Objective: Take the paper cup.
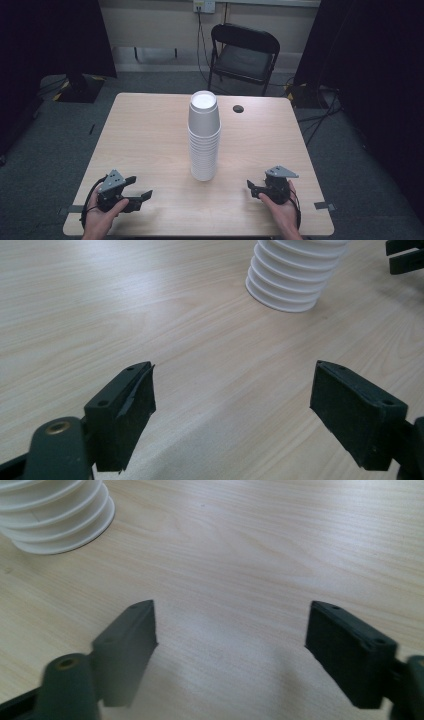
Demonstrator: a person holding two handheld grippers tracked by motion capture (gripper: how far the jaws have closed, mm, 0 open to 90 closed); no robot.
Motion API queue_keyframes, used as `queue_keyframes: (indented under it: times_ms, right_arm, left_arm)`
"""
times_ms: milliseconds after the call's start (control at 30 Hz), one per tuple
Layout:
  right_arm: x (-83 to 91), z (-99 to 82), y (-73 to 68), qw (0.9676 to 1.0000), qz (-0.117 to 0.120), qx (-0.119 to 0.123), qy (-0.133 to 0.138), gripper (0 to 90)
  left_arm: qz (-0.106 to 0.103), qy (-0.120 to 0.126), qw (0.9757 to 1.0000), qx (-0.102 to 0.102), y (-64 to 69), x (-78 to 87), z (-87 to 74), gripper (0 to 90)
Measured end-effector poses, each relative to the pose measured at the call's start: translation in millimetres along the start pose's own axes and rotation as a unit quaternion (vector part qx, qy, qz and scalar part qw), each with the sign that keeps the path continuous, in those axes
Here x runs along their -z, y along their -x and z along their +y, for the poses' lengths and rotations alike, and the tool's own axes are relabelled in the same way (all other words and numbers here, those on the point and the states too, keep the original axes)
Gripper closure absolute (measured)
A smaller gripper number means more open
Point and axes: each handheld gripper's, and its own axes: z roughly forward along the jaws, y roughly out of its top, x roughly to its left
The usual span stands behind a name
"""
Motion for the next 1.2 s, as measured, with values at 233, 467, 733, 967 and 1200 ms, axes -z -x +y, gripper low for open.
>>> queue_keyframes:
  times_ms: [233, 467, 733, 967, 1200]
  right_arm:
    - [6.3, 1.7, -1.8, 0.9995, 0.029, 0.008, 0.013, 23.2]
    - [12.0, 10.0, -8.3, 0.998, 0.058, 0.013, 0.018, 24.2]
    - [19.4, 23.6, -19.4, 0.9947, 0.092, 0.017, 0.043, 20.7]
    - [28.5, 36.7, -25.8, 0.9922, 0.106, 0.025, 0.06, 22.0]
    - [44.6, 51.0, -30.4, 0.9886, 0.12, 0.031, 0.085, 22.7]
  left_arm:
    - [-0.011, 0.013, 0.9998, 0.005, -0.6, 1.3, 2.2, 15.8]
    - [-0.009, 0.02, 0.9997, 0.005, 0.9, 3.0, 4.1, 15.8]
    - [0.0, 0.02, 0.9998, 0.004, 1.1, 2.7, 4.0, 15.9]
    - [0.012, 0.018, 0.9998, 0.004, 2.4, 3.7, 1.6, 16.7]
    - [0.009, 0.018, 0.9998, -0.004, 4.8, 4.7, 1.7, 17.0]
